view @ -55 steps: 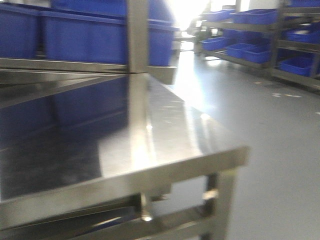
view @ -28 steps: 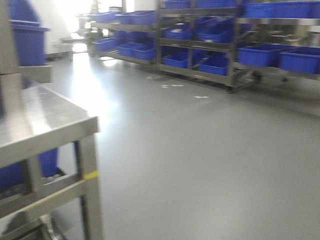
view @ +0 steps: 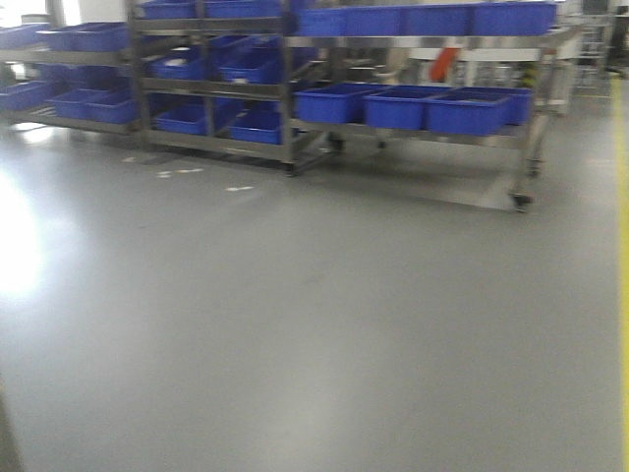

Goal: Pick and sort blue part to right shelf
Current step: 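Drive the base away from the table carrying both parts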

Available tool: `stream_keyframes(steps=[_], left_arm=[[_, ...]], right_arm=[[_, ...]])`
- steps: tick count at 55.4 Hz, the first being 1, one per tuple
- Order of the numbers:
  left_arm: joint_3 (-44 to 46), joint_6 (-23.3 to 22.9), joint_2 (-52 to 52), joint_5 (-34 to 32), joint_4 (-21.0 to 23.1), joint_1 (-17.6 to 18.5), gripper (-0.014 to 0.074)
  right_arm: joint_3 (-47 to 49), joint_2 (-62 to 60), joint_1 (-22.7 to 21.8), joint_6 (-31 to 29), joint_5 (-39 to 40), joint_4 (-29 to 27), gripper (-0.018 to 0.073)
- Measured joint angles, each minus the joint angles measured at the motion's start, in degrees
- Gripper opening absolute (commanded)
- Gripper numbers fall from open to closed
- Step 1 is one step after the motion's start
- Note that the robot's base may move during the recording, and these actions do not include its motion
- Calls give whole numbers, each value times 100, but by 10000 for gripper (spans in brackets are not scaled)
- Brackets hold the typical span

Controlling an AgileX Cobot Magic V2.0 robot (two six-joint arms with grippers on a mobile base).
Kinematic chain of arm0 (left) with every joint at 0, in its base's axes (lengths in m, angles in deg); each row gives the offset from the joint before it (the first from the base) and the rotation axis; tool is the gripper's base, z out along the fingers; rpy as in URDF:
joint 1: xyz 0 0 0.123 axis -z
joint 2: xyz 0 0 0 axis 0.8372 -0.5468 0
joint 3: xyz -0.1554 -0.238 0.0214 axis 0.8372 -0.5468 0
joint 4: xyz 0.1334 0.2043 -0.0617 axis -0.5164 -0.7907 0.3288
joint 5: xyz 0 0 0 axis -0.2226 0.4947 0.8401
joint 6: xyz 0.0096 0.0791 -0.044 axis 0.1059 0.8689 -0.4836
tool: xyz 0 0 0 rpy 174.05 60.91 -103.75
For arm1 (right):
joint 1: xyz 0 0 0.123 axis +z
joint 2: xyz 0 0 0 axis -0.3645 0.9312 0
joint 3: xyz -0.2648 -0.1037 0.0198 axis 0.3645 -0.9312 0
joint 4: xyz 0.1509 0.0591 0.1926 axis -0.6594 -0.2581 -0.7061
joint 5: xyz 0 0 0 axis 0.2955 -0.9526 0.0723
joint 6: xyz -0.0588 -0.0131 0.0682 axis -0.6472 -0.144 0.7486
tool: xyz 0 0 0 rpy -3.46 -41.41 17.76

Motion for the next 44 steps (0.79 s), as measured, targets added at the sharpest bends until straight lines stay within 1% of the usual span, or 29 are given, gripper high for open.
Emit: stream_keyframes(steps=[44], left_arm=[[0,0,0,0,0,0,333]], right_arm=[[0,0,0,0,0,0,168]])
